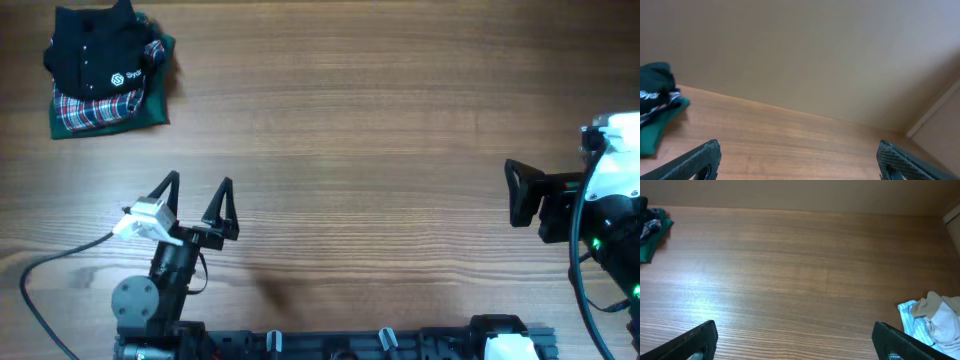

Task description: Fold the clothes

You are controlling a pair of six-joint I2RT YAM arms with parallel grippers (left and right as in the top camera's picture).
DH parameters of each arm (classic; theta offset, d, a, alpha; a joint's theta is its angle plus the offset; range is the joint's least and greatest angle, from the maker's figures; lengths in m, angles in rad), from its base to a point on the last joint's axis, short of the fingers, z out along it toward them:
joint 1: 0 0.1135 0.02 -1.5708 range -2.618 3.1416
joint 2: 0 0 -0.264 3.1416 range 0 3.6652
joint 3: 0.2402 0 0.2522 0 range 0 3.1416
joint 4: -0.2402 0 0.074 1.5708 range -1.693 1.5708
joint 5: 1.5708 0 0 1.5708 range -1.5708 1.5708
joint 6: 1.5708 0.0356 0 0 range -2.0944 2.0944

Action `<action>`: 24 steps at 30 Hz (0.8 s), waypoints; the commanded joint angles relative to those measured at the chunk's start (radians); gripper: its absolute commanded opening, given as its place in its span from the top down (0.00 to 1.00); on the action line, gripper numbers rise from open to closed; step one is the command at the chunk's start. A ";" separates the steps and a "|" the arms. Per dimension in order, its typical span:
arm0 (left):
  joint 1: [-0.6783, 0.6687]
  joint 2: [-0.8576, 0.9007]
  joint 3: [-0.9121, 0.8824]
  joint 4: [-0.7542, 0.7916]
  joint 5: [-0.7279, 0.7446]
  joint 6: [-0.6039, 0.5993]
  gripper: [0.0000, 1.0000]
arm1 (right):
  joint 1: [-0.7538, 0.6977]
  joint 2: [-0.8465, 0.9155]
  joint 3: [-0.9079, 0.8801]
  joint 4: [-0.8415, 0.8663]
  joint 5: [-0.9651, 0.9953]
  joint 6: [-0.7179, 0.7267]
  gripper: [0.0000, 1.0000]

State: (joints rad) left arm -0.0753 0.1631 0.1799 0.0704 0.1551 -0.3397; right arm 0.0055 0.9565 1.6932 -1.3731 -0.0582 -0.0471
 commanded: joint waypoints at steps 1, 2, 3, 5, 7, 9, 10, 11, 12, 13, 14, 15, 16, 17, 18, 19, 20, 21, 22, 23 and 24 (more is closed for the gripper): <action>0.029 -0.076 -0.069 0.005 -0.016 -0.006 0.00 | 0.003 0.000 0.006 0.003 0.017 -0.006 0.00; 0.035 -0.093 -0.088 0.005 -0.015 -0.006 0.00 | 0.003 0.000 0.006 0.003 0.017 -0.006 0.00; 0.038 -0.111 -0.108 0.004 -0.015 -0.006 0.00 | 0.003 0.000 0.006 0.003 0.017 -0.005 0.00; 0.039 -0.137 -0.141 0.005 -0.014 -0.010 0.00 | 0.003 0.000 0.006 0.003 0.017 -0.005 0.00; 0.039 -0.158 -0.174 -0.014 -0.010 -0.010 0.00 | 0.003 0.000 0.006 0.003 0.017 -0.006 0.00; 0.039 -0.161 -0.174 -0.083 -0.007 -0.010 0.00 | 0.003 0.000 0.006 0.003 0.017 -0.006 0.00; 0.039 -0.161 -0.174 -0.119 -0.007 -0.010 0.00 | 0.003 0.000 0.006 0.003 0.017 -0.006 0.00; 0.039 -0.161 -0.174 -0.135 0.001 -0.009 0.00 | 0.003 0.000 0.006 0.002 0.017 -0.006 0.00; 0.039 -0.161 -0.174 -0.135 0.003 -0.009 0.00 | 0.003 0.000 0.006 0.002 0.017 -0.005 0.00; 0.040 -0.161 -0.174 -0.134 0.003 -0.009 0.00 | 0.003 0.000 0.006 0.003 0.017 -0.006 0.00; 0.048 -0.161 -0.174 -0.133 0.003 -0.009 0.00 | 0.003 0.000 0.006 0.002 0.017 -0.005 0.00; 0.055 -0.160 -0.174 -0.132 0.003 -0.009 0.00 | 0.003 0.000 0.006 0.003 0.017 -0.006 0.00; 0.055 -0.160 -0.174 -0.132 0.003 -0.009 0.00 | 0.003 0.000 0.006 0.003 0.017 -0.006 0.00; 0.055 -0.160 -0.174 -0.132 0.003 -0.009 0.00 | 0.003 0.000 0.006 0.002 0.017 -0.006 0.00; 0.055 -0.160 -0.174 -0.132 0.003 -0.009 0.00 | 0.003 0.000 0.006 0.003 0.017 -0.006 0.00; 0.055 -0.160 -0.174 -0.132 0.003 -0.009 0.00 | 0.003 0.000 0.006 0.003 0.017 -0.006 0.00; 0.055 -0.160 -0.174 -0.132 0.003 -0.009 0.00 | 0.003 0.000 0.006 0.003 0.017 -0.006 0.00; 0.055 -0.160 -0.174 -0.132 0.003 -0.009 0.00 | 0.003 0.000 0.006 0.003 0.017 -0.006 0.00; 0.055 -0.160 -0.174 -0.132 0.003 -0.009 0.00 | 0.003 0.000 0.006 0.003 0.017 -0.005 0.00; 0.055 -0.160 -0.174 -0.132 0.003 -0.009 0.00 | 0.003 0.000 0.006 0.003 0.017 -0.006 0.00; 0.055 -0.160 -0.174 -0.132 0.003 -0.009 0.00 | 0.003 0.000 0.006 0.003 0.017 -0.005 0.00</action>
State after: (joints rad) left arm -0.0296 0.0135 0.0105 -0.0574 0.1539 -0.3435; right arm 0.0059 0.9565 1.6932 -1.3731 -0.0582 -0.0475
